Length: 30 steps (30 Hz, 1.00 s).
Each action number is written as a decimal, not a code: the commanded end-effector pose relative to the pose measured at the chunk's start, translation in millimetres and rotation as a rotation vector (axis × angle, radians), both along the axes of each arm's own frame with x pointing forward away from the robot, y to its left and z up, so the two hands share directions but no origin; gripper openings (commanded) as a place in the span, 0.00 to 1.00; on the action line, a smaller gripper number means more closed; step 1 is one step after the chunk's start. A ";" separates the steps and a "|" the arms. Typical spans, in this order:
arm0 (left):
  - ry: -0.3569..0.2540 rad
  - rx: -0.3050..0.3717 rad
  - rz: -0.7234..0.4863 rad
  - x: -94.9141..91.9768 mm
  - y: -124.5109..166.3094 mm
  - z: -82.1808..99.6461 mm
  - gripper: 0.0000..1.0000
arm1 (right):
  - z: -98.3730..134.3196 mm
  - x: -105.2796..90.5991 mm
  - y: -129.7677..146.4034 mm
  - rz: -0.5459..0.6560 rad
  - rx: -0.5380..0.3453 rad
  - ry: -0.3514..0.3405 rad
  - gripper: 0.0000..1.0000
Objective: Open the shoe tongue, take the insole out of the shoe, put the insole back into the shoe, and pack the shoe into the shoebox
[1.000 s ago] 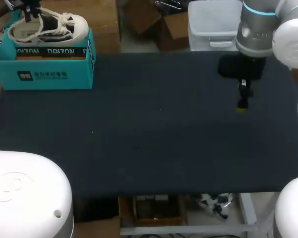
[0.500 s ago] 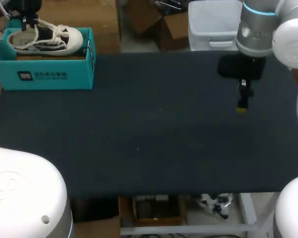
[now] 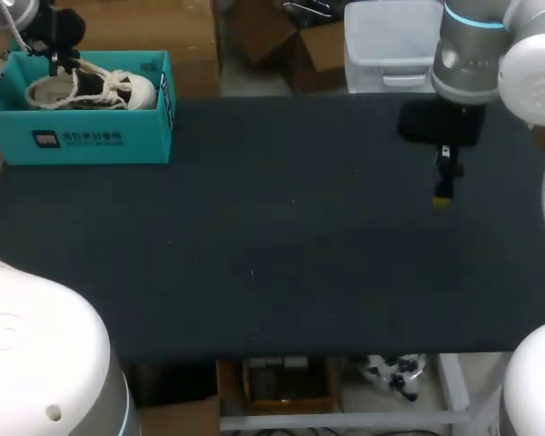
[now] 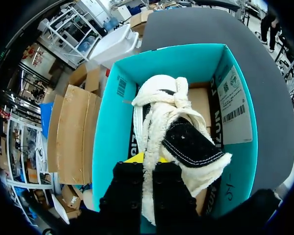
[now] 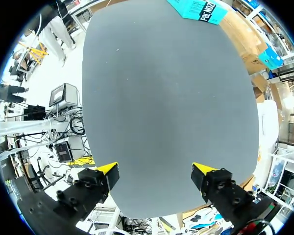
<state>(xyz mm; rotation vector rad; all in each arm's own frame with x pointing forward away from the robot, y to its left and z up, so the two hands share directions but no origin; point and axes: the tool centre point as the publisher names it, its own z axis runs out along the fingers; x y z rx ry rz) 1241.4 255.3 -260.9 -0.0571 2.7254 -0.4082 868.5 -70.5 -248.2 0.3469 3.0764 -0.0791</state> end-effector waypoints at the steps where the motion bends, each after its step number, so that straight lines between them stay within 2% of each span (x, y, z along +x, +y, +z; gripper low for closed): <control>1: 0.070 -0.012 -0.034 20.0 2.3 -23.0 0.00 | 0.6 -0.3 -0.1 -0.001 -0.001 0.001 1.00; 11: 0.143 0.009 -0.068 26.2 -4.1 -47.6 0.00 | 0.6 -0.3 -0.1 -0.001 -0.001 0.001 1.00; 15: 0.148 0.035 -0.068 25.3 -10.0 -52.1 0.00 | 0.6 -0.3 -0.1 -0.001 -0.001 0.001 1.00; 16: 0.143 0.038 -0.067 24.4 -11.0 -50.8 0.18 | 0.6 -0.3 -0.1 -0.001 -0.001 0.001 1.00; 18: 0.132 0.029 -0.056 22.7 -12.6 -41.7 0.99 | 0.6 -0.3 -0.1 -0.001 -0.001 0.001 1.00; 26: 0.047 -0.014 -0.064 2.6 -21.3 10.4 1.00 | 0.6 -0.3 -0.1 -0.001 -0.001 0.001 1.00; 30: 0.023 -0.034 -0.082 -17.9 -37.2 32.0 1.00 | 0.6 -0.3 -0.1 -0.001 -0.001 0.001 1.00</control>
